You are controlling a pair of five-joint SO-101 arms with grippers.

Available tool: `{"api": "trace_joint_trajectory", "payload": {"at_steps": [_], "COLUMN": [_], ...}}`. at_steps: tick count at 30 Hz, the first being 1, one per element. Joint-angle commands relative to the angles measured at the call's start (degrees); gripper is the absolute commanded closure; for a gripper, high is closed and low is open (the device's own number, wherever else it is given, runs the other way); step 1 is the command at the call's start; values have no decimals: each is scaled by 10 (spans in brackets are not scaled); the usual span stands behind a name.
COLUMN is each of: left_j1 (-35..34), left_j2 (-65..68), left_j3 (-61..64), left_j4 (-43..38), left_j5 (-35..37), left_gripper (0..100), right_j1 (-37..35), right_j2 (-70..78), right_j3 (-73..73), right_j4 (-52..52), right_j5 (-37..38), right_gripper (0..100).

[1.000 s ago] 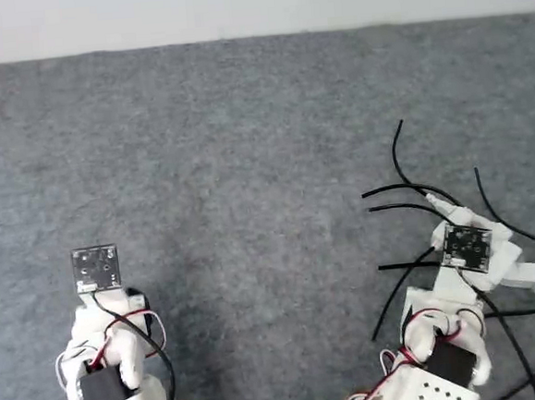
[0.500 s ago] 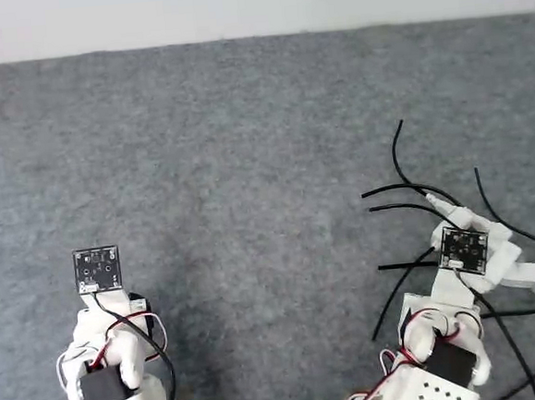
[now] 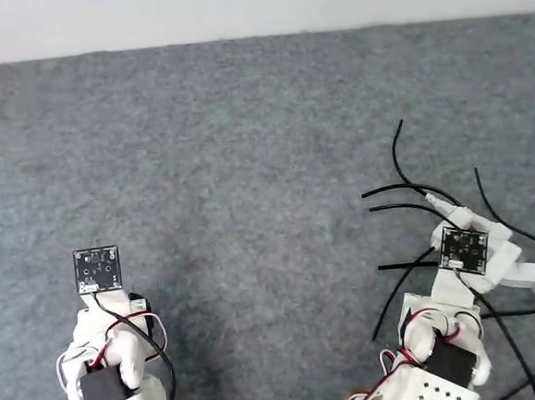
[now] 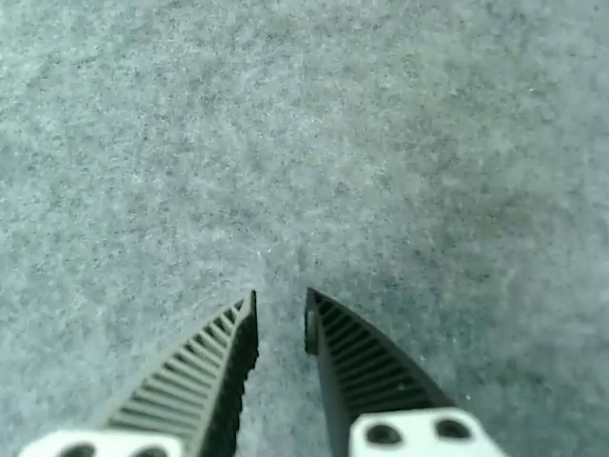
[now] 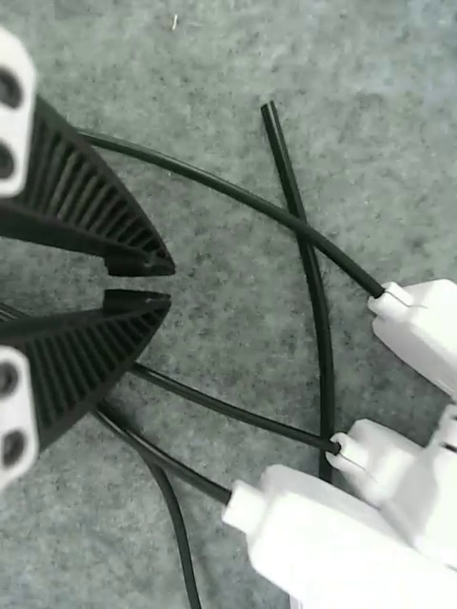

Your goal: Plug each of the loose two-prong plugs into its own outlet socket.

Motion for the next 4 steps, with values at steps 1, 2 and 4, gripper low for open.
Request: {"api": "trace_joint_trajectory", "payload": {"at_steps": [1, 2, 4], "left_j1": [4, 4, 4], "left_j2": [-4, -4, -4], "left_j3": [-7, -7, -7], "left_j4": [4, 4, 4], "left_j5": [-4, -4, -4], "left_gripper": [924, 924, 924], "right_j1": [7, 7, 7], "right_j2": [2, 2, 2], "right_j3": [8, 8, 8], "right_j4": [6, 6, 6], "right_j5": [5, 5, 5], "right_gripper": [966, 966, 966]}}
